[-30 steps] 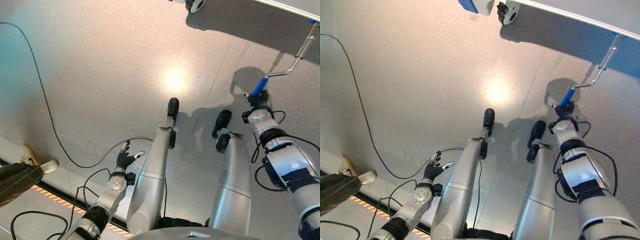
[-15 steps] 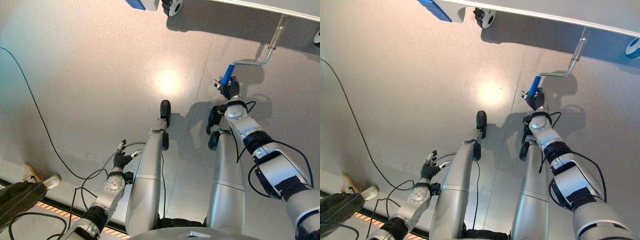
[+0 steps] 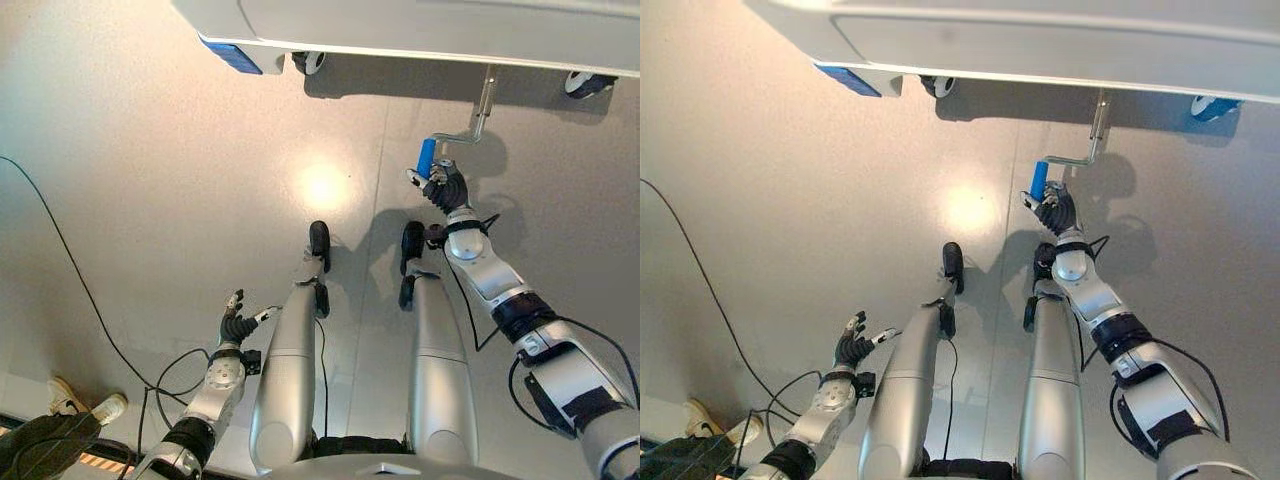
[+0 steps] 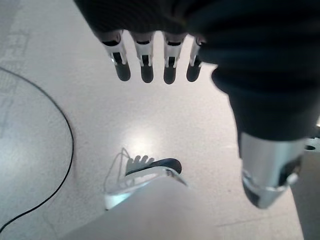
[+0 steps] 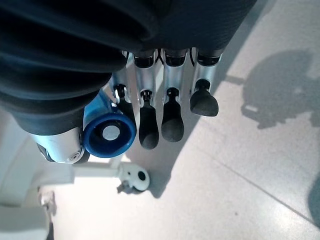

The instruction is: Raise the hospital bed

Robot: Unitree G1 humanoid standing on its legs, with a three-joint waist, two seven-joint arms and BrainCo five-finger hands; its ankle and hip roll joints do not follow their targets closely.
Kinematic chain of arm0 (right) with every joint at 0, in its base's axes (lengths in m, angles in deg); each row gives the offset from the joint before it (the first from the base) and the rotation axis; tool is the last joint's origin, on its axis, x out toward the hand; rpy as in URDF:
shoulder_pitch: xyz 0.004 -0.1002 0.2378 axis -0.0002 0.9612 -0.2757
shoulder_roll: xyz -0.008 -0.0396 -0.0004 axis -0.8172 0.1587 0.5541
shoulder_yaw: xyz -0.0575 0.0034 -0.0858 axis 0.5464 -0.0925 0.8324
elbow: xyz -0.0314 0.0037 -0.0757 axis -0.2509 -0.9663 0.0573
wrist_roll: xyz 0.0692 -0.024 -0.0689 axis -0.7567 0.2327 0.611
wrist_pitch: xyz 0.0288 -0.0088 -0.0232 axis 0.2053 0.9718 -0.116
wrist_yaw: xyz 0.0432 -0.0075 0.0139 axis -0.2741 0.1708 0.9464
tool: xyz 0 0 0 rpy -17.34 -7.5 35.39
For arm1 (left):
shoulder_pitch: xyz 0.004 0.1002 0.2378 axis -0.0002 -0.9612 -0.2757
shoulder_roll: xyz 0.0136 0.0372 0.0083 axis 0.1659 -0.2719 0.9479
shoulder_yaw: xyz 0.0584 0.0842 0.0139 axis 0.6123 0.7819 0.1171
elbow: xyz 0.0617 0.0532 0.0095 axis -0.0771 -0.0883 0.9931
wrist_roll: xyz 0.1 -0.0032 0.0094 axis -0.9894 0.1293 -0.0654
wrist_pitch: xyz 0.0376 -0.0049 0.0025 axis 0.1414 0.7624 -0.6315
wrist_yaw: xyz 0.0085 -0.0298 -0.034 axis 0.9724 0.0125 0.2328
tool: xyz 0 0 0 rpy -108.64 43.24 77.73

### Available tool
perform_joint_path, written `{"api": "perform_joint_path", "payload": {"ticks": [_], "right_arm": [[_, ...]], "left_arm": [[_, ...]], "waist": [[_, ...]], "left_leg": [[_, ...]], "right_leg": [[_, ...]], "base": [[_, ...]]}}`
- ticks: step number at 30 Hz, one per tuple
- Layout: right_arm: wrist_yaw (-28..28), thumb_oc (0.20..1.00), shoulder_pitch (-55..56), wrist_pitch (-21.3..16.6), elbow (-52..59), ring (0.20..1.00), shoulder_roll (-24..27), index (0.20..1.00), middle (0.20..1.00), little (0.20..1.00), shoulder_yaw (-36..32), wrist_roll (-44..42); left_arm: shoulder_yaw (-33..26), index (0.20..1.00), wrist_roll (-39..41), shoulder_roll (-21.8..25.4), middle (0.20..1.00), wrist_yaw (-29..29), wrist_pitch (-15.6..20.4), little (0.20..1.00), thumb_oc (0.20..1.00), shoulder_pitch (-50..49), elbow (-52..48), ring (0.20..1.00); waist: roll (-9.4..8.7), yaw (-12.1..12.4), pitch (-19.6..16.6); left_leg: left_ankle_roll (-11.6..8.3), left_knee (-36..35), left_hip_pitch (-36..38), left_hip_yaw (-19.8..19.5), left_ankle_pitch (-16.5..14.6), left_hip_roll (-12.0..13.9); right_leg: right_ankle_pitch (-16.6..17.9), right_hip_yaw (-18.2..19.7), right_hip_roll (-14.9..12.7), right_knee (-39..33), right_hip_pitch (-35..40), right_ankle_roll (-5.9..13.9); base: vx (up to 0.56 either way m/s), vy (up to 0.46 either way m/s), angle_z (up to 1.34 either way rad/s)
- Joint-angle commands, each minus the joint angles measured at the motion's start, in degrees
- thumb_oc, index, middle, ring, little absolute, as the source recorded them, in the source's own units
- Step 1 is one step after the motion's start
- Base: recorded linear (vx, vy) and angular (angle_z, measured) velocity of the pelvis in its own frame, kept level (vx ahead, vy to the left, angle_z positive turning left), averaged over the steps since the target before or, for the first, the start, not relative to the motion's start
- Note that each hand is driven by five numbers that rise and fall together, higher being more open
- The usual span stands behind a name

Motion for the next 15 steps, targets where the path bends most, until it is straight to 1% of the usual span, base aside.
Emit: {"api": "perform_joint_path", "payload": {"ticks": [1, 10, 11, 15], "right_arm": [[0.31, 0.200, -7.24, -12.59, 17.34, 0.200, -0.84, 0.200, 0.200, 0.200, -4.24, -0.92], [-0.39, 0.200, -4.32, -13.67, 19.02, 0.200, 1.44, 0.200, 0.200, 0.200, -8.35, -3.18], [-0.82, 0.200, -3.35, -14.25, 19.26, 0.200, 1.55, 0.200, 0.200, 0.200, -9.79, -4.26], [-1.23, 0.200, -1.22, -15.19, 19.38, 0.200, 1.96, 0.200, 0.200, 0.200, -12.05, -5.84]], "left_arm": [[-1.17, 1.000, -1.38, 1.06, 1.000, 0.80, 0.01, 1.000, 1.000, -4.67, 1.34, 1.000], [-2.14, 1.000, -1.08, 0.74, 1.000, 1.41, 0.06, 1.000, 1.000, -5.40, 1.18, 1.000], [-2.25, 1.000, -1.05, 0.53, 1.000, 1.41, 0.04, 1.000, 1.000, -5.56, 1.51, 1.000], [-3.05, 1.000, -1.20, 0.51, 1.000, 1.54, -0.16, 1.000, 1.000, -5.73, 2.54, 1.000]], "waist": [[-2.92, -0.62, -1.12], [-3.82, -1.27, -1.12], [-4.03, -1.43, -1.12], [-4.32, -1.69, -1.12]], "left_leg": [[-1.83, 2.16, 3.76, -0.16, -2.60, -0.77], [-2.10, 0.35, 7.71, -0.09, -2.45, -0.42], [-2.10, 0.32, 8.44, -0.05, -2.59, -0.22], [-2.11, 0.21, 9.81, 0.08, -2.97, -0.07]], "right_leg": [[3.93, 2.53, -2.71, -4.32, 4.82, 5.37], [4.11, 2.26, -2.47, -5.90, 8.62, 5.57], [3.94, 2.27, -2.46, -5.78, 9.17, 5.55], [3.64, 2.47, -2.18, -5.80, 10.42, 5.51]], "base": [[0.00, -0.040, -0.05], [0.01, -0.018, -0.02], [0.00, 0.000, 0.00], [0.00, 0.000, 0.00]]}}
